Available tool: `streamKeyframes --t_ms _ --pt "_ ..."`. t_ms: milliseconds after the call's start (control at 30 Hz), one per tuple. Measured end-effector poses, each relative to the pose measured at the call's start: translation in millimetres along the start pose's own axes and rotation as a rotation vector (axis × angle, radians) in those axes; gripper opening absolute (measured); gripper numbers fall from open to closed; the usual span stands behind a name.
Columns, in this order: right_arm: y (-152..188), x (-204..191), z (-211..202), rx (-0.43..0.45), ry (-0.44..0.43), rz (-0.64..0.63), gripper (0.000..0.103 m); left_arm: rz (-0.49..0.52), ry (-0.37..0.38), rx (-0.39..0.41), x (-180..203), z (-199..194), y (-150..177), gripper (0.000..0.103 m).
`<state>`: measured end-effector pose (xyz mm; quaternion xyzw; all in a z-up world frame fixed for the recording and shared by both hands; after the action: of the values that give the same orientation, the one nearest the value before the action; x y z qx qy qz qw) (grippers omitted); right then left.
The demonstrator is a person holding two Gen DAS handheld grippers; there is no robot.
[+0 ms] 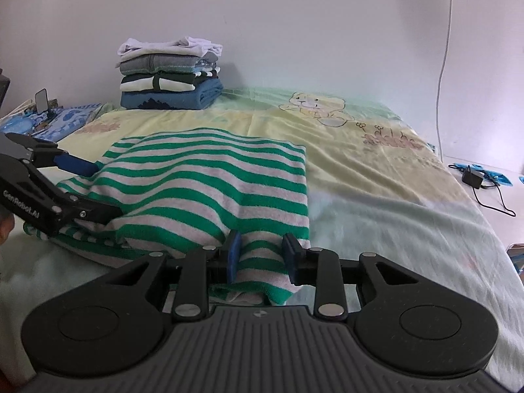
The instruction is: Fold clothes
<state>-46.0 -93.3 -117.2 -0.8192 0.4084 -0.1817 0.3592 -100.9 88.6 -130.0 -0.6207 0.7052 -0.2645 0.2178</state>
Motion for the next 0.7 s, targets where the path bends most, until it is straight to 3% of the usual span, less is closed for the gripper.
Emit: streamKeyframes --t_ms 367,567,700 --pt "-15.1 14.2 -14.4 -0.001 -0.077 -0.008 0.034 -0.051 -0.103 0.015 12.3 -24.6 -0.6 0.101" --pt "-34.1 25.1 -16.5 -0.003 -0.136 -0.004 0.034 -0.236 -0.155 -0.046 -4.1 -27.9 5.6 0.101" --pt "-36.3 20.6 -4.2 -0.042 -0.147 -0.035 0.034 -0.394 -0.113 -0.092 -11.5 -21.0 2.1 0.101"
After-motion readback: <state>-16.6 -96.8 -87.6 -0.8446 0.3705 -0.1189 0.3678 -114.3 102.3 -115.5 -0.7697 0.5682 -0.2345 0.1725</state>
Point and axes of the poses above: each gripper's, at about its wrist camera, not at the fingertips, and z roughly the way its jaws point, x to its right, y to its underside, the point moved 4 cm from there along z, roughly the way its jaws point, and after that the axes turned 10 degrees about -x, right-handed, at the moved point
